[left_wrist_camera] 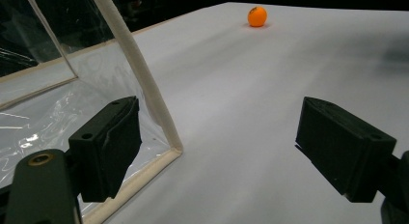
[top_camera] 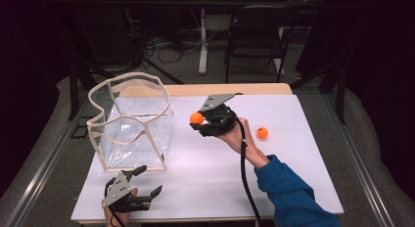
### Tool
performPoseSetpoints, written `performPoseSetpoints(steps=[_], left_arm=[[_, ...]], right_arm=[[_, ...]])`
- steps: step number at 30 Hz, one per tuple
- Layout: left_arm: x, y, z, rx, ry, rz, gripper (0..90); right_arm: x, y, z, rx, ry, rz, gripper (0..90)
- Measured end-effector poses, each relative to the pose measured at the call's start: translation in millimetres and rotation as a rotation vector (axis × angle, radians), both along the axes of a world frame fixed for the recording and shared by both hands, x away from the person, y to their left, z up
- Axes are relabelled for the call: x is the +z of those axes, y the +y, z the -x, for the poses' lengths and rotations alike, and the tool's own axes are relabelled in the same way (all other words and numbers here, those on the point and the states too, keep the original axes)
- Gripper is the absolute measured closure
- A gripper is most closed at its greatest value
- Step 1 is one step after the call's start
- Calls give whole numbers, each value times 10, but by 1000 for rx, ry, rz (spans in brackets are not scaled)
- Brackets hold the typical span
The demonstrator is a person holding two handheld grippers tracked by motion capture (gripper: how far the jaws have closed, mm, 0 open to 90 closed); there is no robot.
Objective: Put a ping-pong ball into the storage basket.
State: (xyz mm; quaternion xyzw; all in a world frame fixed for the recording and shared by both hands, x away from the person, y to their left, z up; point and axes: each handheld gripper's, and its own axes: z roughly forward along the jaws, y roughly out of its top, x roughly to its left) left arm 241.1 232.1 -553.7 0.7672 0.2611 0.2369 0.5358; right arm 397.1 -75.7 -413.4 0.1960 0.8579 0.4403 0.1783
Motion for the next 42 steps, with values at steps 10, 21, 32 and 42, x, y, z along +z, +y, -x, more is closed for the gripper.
performPoseSetpoints(steps=[10, 21, 32, 42], left_arm=[[-1, 1, 1, -1, 1, 0, 158], [1, 1, 3, -2, -2, 1, 158], [0, 0, 0, -3, -2, 2, 158], [1, 1, 2, -3, -2, 1, 158]], right_arm=[[36, 38, -39, 5, -2, 10, 507], [76, 157, -79, 14, -5, 25, 507], [139, 235, -119, 23, -9, 39, 507], [200, 297, -151, 23, -9, 45, 507]])
